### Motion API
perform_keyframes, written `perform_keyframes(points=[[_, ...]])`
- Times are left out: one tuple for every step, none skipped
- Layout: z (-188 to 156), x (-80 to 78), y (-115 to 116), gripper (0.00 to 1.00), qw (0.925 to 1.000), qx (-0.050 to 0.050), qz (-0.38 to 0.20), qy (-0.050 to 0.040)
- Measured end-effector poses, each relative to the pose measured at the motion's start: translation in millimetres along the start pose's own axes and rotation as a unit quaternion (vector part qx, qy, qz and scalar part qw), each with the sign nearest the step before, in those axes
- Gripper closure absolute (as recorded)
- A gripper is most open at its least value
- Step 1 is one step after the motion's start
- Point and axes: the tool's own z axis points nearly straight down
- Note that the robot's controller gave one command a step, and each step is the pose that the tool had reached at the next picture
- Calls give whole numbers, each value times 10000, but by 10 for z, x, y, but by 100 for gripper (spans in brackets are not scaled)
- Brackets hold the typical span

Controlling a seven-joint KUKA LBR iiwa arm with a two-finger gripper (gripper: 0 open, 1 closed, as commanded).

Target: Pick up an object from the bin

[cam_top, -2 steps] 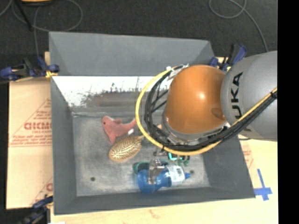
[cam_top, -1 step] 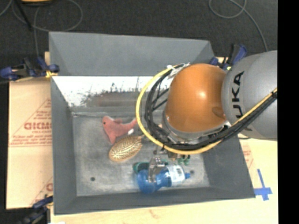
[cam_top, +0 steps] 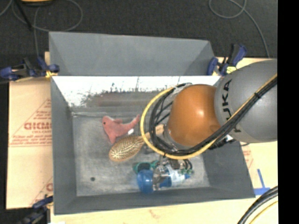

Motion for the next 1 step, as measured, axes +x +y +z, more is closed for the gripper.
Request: perform_keyframes(points=[[-28, 76, -574, 0, 9992, 9, -399, 23]])
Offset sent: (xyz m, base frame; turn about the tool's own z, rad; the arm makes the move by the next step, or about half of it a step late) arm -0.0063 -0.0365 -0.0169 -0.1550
